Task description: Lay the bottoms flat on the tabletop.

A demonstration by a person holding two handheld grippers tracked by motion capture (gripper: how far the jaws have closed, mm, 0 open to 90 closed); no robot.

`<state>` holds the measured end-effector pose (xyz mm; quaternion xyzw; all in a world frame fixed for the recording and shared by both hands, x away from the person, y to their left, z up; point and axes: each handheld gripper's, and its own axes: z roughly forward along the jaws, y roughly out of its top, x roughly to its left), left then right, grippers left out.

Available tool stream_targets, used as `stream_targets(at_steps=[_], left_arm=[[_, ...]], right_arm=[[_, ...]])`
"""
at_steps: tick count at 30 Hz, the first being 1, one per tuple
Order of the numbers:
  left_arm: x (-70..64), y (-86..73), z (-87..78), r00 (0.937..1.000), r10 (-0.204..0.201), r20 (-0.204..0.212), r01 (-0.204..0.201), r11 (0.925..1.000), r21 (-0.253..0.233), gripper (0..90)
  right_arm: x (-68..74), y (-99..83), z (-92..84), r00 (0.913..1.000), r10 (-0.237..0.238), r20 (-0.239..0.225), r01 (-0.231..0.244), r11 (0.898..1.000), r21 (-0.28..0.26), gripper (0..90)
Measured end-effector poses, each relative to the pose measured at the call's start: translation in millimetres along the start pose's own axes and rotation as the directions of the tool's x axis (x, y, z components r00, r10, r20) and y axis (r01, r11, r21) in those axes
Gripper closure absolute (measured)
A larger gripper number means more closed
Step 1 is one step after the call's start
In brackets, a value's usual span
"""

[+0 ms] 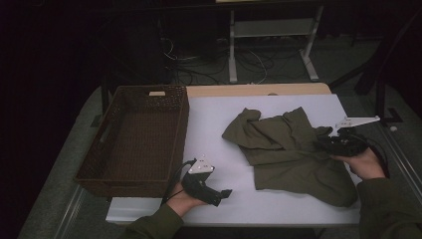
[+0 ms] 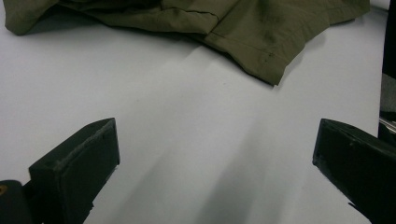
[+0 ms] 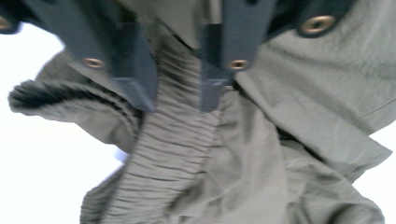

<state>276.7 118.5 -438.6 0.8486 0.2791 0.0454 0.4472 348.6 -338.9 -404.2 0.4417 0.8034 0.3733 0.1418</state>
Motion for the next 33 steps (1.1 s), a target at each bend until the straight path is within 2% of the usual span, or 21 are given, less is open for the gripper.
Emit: stream_targets(at_steps=[5,8,10,18,27,30,33], left_arm=[[0.1,0.0,0.3,1.0000,0.000,0.000,0.000,1.0000,0.001,0.0],[-0.2,0.1,0.8,1.0000,0.001,0.001,-0.001,1.0000,0.003,0.0],[-0.2,0.1,1.1,1.0000,0.001,0.002,-0.001,1.0000,0.002,0.0],[-0.7,0.1,1.8,1.0000,0.000,0.005,0.000,1.0000,0.003,0.0],[-1.0,0.3,2.4,1.0000,0.002,0.005,-0.002,1.0000,0.007,0.0],[-0.8,0.1,1.9,1.0000,0.001,0.005,-0.001,1.0000,0.003,0.0],[-0.3,0.0,1.7,1.0000,0.000,0.005,0.000,1.0000,0.003,0.0]], right_arm=[[-7.1,-8.5,7.0,0.9995,0.031,-0.003,-0.031,0.998,0.059,54.9],[-7.1,-11.5,15.6,0.9994,0.029,-0.017,-0.027,0.996,0.084,57.4],[-3.5,-9.7,18.4,0.9993,0.007,-0.038,-0.005,0.997,0.075,59.7],[8.7,1.3,24.3,0.9970,-0.058,-0.052,0.060,0.997,0.044,64.6],[24.3,14.8,38.3,0.9868,-0.111,-0.118,0.116,0.992,0.038,63.7],[27.9,19.1,43.5,0.9843,-0.117,-0.132,0.124,0.991,0.041,72.7],[30.4,22.3,44.4,0.9798,-0.121,-0.159,0.126,0.992,0.017,79.7]])
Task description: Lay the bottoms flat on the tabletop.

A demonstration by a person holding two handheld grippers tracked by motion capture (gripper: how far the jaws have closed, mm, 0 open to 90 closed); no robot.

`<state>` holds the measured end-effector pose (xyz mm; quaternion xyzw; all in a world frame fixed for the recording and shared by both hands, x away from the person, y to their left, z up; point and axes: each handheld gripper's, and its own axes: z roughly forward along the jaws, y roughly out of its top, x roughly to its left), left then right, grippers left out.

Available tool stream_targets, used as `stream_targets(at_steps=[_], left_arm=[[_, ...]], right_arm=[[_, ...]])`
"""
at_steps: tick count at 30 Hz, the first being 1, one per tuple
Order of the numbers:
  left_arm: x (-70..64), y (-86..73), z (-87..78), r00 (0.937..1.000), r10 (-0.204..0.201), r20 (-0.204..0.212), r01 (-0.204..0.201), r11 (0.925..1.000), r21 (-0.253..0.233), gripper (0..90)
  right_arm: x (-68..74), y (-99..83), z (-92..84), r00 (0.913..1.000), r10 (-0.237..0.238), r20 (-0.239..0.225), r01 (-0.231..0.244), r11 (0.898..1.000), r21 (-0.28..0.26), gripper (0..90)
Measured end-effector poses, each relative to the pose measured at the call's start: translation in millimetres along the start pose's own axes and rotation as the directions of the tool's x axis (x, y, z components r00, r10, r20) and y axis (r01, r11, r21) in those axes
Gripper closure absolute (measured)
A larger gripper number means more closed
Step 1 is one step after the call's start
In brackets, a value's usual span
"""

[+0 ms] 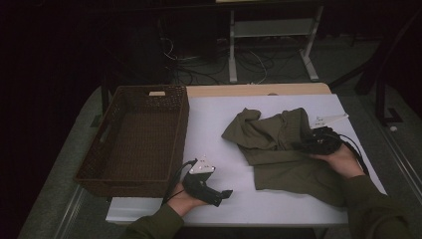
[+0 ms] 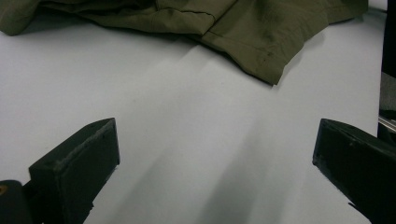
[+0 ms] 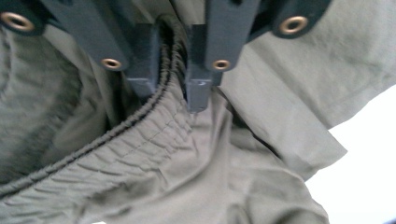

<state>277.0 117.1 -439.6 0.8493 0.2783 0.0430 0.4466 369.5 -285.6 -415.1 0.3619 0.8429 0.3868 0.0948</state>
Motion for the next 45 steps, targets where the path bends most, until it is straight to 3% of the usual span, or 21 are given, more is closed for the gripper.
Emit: stream_targets(at_steps=[7,20,35,45], left_arm=[[-0.9,0.4,0.1,1.0000,0.001,0.002,-0.001,1.0000,-0.002,0.0],[-0.5,0.1,-0.7,1.0000,-0.002,0.001,0.002,1.0000,-0.003,0.0],[0.1,0.1,-1.7,1.0000,-0.005,0.003,0.005,0.9999,-0.009,0.0],[1.4,0.1,-4.2,1.0000,-0.008,0.002,0.008,0.9999,-0.015,0.0]], right_arm=[[3.9,7.7,-2.0,1.0000,-0.004,-0.008,0.004,0.999,-0.039,81.6],[6.1,41.4,-4.1,0.9997,-0.019,-0.016,0.017,0.991,-0.131,82.1],[-2.3,88.2,27.0,1.0000,0.000,-0.009,-0.001,0.986,-0.165,82.4],[8.9,131.6,46.4,0.9980,-0.029,-0.056,0.017,0.979,-0.203,82.6]])
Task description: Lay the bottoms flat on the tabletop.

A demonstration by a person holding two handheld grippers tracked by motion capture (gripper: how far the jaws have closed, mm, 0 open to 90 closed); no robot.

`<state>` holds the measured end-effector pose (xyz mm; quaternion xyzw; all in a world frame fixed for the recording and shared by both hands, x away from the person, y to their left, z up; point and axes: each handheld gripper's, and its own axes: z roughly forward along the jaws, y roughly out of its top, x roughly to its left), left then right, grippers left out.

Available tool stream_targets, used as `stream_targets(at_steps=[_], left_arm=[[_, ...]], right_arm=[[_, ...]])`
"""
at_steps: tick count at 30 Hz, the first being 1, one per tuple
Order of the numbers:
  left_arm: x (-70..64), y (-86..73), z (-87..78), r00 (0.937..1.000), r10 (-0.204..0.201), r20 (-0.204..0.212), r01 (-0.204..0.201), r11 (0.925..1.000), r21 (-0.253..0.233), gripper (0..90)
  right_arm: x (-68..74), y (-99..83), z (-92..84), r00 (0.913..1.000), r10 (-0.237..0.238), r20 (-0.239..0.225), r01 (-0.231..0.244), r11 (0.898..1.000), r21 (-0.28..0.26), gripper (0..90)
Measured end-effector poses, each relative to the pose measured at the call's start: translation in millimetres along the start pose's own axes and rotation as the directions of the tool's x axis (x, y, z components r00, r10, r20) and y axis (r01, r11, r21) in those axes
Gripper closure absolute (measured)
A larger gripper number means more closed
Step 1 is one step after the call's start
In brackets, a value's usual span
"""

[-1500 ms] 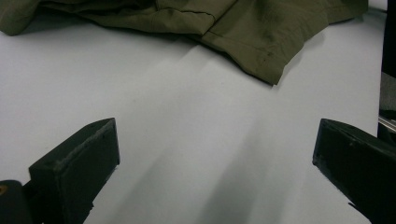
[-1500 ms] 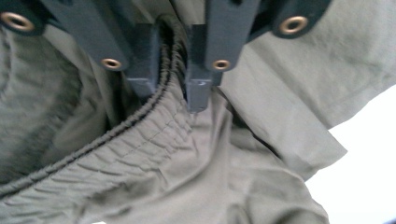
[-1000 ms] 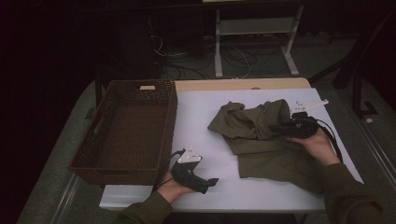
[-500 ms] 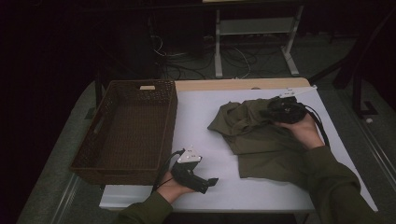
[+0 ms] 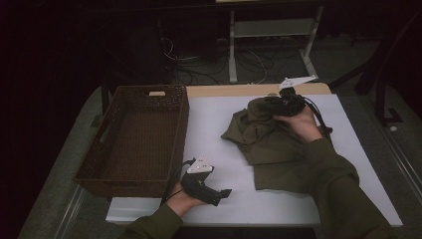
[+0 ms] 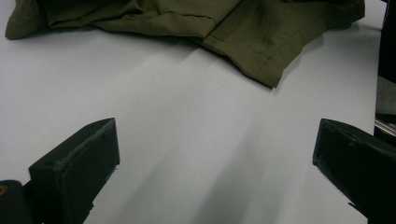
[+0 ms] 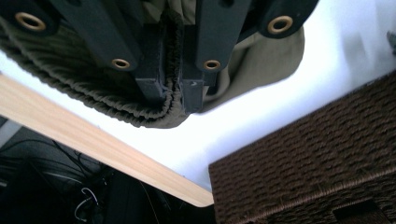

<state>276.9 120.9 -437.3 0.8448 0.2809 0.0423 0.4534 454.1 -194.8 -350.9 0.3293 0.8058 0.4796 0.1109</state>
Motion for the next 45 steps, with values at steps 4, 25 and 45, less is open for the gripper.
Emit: stream_targets(at_steps=[4,25,45], left_arm=[[-0.6,-0.2,-0.3,1.0000,0.004,0.001,-0.004,1.0000,0.000,0.0],[-2.5,-1.0,1.4,1.0000,0.003,0.001,-0.003,1.0000,0.007,0.0],[-2.2,-1.0,0.3,1.0000,0.004,-0.004,-0.004,1.0000,0.007,0.0]], right_arm=[[-2.5,7.1,18.5,0.9996,-0.009,0.027,0.008,0.999,0.037,82.3],[-13.4,-16.6,-15.1,0.9860,0.023,0.165,-0.028,0.999,0.029,46.3],[19.0,-74.9,-18.6,0.9986,0.025,0.046,-0.032,0.989,0.142,44.0]])
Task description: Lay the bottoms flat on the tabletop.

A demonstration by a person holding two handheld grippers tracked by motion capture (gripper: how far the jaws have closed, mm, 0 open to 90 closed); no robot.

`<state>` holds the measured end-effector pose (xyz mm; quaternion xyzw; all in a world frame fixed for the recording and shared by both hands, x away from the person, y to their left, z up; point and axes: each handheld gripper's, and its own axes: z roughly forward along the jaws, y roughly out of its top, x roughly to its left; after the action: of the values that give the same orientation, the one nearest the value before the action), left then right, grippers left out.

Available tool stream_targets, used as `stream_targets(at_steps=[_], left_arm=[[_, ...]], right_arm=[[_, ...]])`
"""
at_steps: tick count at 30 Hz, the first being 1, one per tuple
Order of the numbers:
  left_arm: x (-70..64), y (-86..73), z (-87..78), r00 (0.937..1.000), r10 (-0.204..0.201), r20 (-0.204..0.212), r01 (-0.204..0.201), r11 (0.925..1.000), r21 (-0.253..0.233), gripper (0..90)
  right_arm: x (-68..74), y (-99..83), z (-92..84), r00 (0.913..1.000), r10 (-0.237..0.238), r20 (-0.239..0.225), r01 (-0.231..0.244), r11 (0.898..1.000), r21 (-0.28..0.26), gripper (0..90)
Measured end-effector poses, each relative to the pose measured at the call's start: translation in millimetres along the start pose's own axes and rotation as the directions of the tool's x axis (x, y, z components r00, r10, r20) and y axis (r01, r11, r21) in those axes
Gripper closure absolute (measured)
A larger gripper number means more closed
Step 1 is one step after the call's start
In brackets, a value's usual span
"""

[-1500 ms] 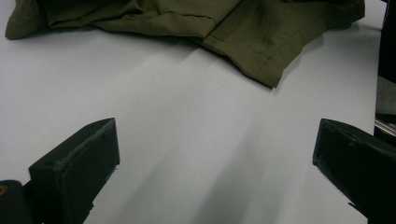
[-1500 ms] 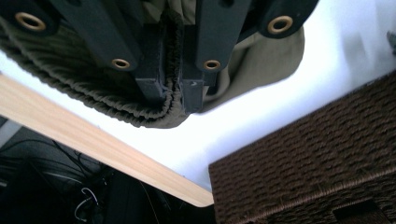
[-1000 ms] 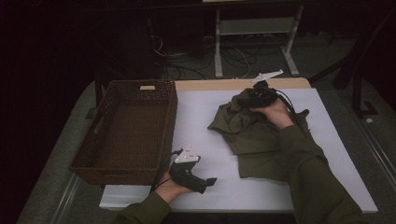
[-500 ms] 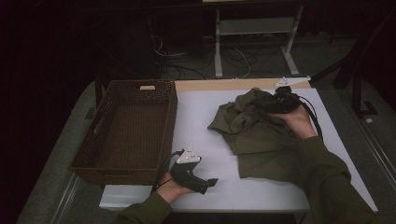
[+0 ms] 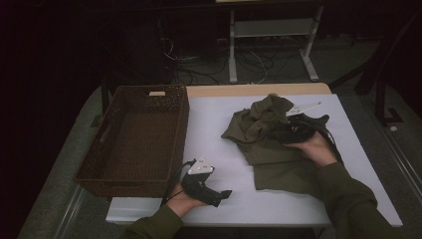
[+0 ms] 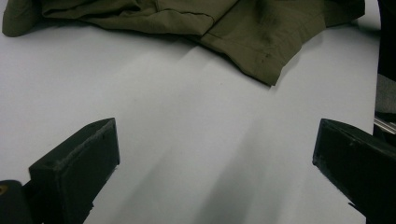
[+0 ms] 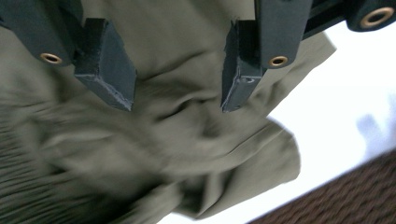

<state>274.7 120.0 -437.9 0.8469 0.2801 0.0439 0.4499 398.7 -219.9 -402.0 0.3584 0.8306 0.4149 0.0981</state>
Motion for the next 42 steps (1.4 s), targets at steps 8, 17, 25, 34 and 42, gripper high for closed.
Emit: stream_targets(at_steps=[8,17,25,34,42], left_arm=[[0.8,-0.2,-0.9,1.0000,0.000,-0.002,0.000,1.0000,-0.002,0.0],[0.0,-0.2,-0.1,1.0000,0.003,-0.003,-0.003,1.0000,0.001,0.0],[0.5,-0.3,-0.3,1.0000,0.004,-0.005,-0.004,1.0000,0.003,0.0],[0.8,-0.4,-1.6,1.0000,0.002,-0.007,-0.002,1.0000,-0.002,0.0],[0.5,-0.3,-1.8,1.0000,0.002,-0.006,-0.002,1.0000,-0.004,0.0]], right_arm=[[35.9,-12.8,6.6,0.9953,-0.065,-0.072,0.070,0.995,0.072,39.6],[60.7,-23.7,31.1,0.9911,-0.109,-0.076,0.119,0.983,0.138,31.8],[59.3,-29.7,38.5,0.9857,-0.168,0.008,0.164,0.969,0.185,69.0],[43.6,-27.3,11.7,0.9905,-0.137,-0.005,0.137,0.979,0.150,84.3],[25.3,-39.7,-21.0,0.9944,-0.099,0.037,0.094,0.987,0.130,85.1]])
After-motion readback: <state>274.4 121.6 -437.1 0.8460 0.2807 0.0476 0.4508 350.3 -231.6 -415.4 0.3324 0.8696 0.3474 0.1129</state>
